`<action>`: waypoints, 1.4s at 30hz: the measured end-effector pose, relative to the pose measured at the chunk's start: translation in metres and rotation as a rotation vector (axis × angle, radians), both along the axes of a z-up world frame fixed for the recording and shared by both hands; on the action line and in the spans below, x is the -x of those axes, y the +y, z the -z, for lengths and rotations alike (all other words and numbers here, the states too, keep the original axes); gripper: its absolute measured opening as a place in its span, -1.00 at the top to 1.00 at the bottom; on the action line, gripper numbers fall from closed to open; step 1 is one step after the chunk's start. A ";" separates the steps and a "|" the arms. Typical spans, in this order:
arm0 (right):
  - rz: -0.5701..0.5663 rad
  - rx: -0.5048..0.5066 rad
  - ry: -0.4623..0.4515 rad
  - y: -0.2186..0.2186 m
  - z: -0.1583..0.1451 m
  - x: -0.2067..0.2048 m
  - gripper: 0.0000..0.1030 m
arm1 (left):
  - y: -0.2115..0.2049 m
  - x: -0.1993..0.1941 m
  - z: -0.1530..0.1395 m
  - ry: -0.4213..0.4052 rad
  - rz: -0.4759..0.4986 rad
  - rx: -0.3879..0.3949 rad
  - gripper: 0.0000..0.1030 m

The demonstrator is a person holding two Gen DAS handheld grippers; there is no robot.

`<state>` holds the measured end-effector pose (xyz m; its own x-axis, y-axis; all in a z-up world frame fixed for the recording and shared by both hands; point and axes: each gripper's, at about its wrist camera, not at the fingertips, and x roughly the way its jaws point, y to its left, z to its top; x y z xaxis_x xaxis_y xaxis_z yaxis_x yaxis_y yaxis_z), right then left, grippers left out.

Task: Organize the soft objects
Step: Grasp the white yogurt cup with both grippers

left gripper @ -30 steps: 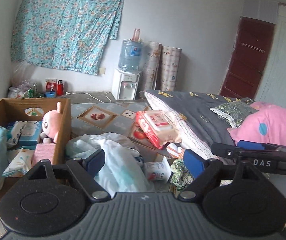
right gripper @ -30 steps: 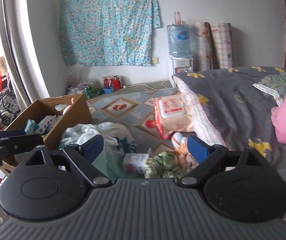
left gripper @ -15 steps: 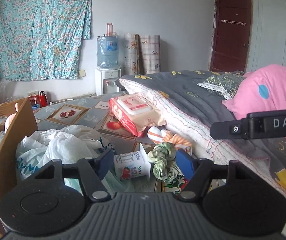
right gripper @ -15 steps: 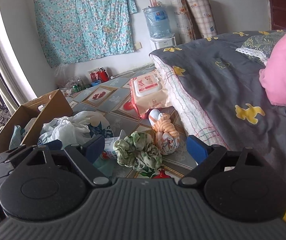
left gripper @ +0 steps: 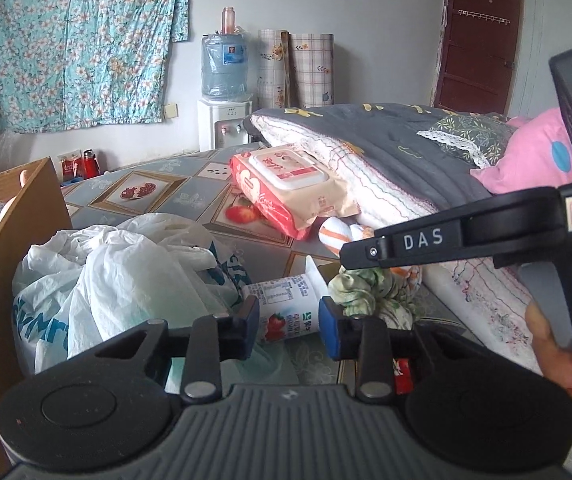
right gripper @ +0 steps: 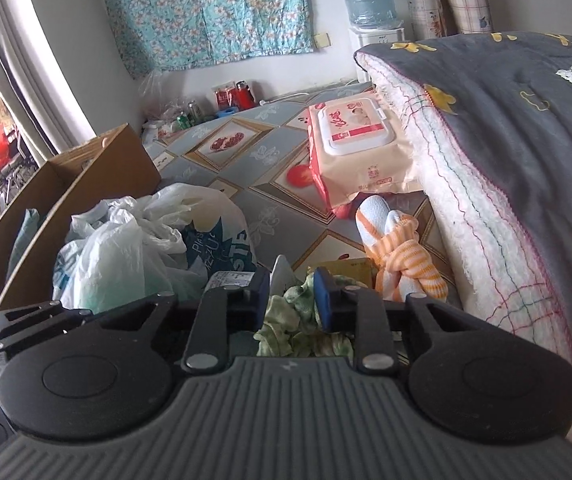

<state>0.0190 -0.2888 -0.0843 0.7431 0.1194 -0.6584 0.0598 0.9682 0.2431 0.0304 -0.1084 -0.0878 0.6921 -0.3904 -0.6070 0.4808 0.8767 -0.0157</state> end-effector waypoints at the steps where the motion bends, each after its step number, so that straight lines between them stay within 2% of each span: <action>1: -0.006 0.008 0.013 0.000 0.004 -0.002 0.66 | 0.001 -0.003 0.001 0.006 -0.003 0.001 0.36; 9: 0.018 0.054 0.101 -0.015 0.021 0.004 0.71 | -0.007 -0.014 0.005 0.045 0.014 0.013 0.36; 17: 0.059 -0.001 0.101 -0.030 0.025 0.012 0.70 | -0.030 -0.026 0.007 0.044 0.041 -0.017 0.20; 26: 0.071 -0.027 0.092 -0.033 0.025 0.013 0.65 | -0.050 -0.047 0.022 0.069 0.016 -0.095 0.19; 36: 0.068 -0.067 0.070 -0.032 0.022 0.014 0.32 | -0.042 -0.047 0.017 0.049 -0.004 -0.096 0.27; 39: 0.074 -0.091 0.045 -0.034 0.018 0.015 0.14 | -0.035 -0.048 0.012 0.042 -0.021 -0.086 0.28; 42: 0.081 -0.123 0.009 -0.036 0.011 0.016 0.11 | -0.029 -0.049 0.008 0.027 -0.040 -0.081 0.30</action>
<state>0.0032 -0.3249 -0.0953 0.7477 0.1394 -0.6492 0.1393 0.9230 0.3587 0.0796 -0.1375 -0.0953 0.6891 -0.3114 -0.6543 0.4454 0.8943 0.0435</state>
